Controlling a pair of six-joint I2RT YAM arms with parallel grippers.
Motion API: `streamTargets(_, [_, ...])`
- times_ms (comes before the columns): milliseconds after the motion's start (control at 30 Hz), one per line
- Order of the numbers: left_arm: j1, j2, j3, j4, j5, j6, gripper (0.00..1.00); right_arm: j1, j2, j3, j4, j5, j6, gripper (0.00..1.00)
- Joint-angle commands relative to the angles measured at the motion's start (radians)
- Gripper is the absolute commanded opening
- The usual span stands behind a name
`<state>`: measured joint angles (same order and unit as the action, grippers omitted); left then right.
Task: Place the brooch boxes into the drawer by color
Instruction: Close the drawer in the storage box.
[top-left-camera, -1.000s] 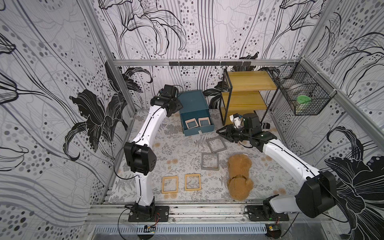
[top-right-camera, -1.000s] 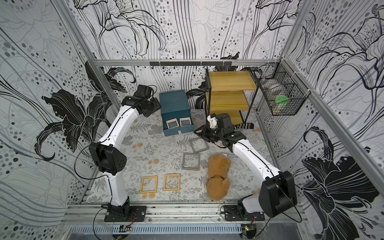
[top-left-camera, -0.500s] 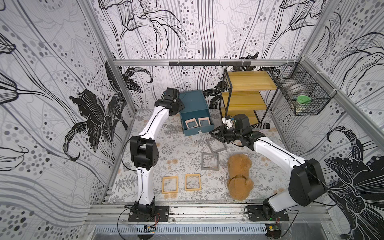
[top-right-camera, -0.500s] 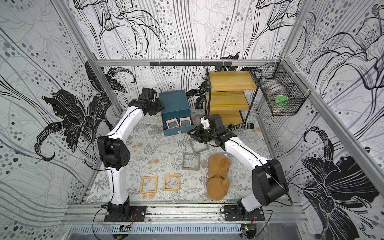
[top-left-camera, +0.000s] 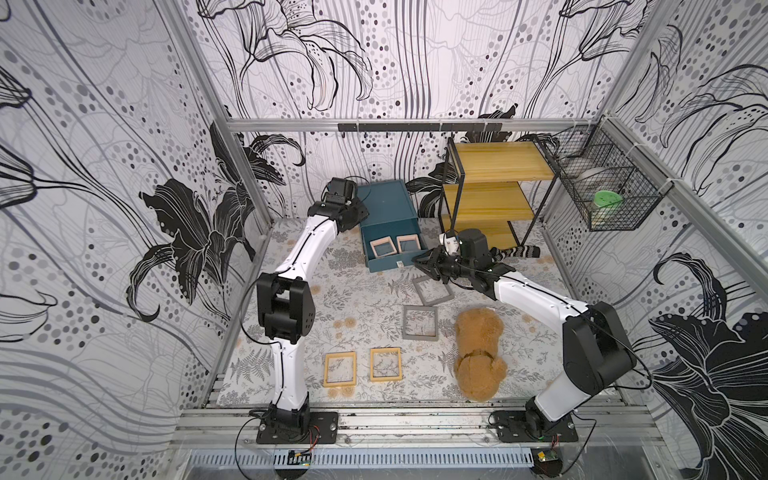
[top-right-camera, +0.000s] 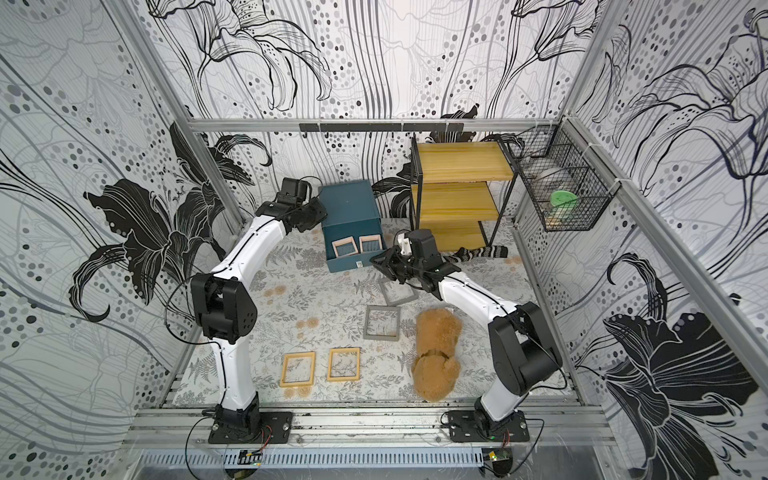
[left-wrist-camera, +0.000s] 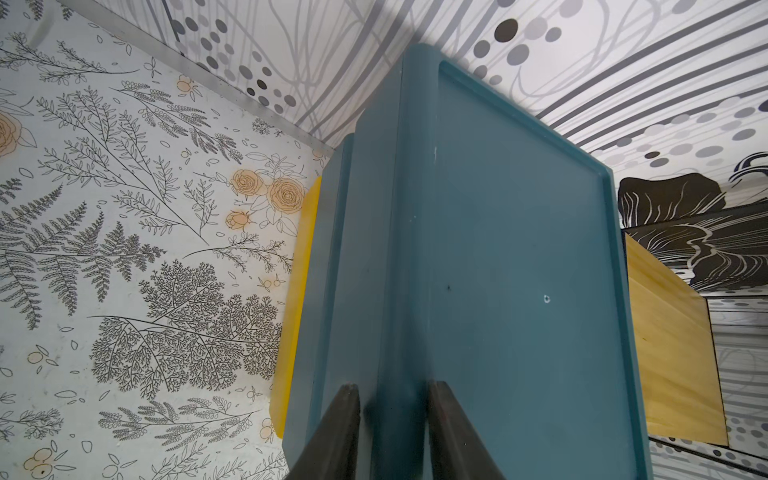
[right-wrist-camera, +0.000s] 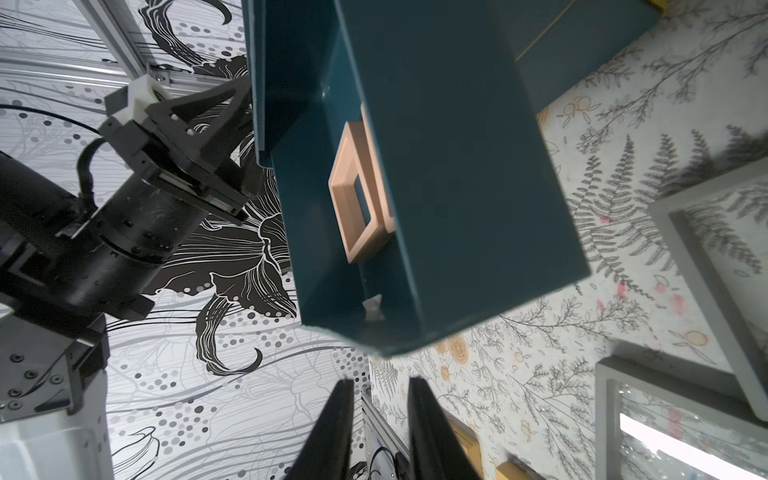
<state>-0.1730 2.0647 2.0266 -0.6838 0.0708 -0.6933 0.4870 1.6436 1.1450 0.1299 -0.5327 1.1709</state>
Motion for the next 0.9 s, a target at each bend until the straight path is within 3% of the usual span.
streamTargets(0, [0.006, -0.005, -0.029, -0.046, 0.009, 0.030, 0.31, 0.010, 0.020, 0.032, 0.037, 0.026, 0.023, 0.27])
streamTargets(867, [0.009, 0.000, -0.062, -0.029, 0.061, 0.046, 0.27, 0.008, 0.316, 0.341, 0.111, 0.136, 0.064, 0.26])
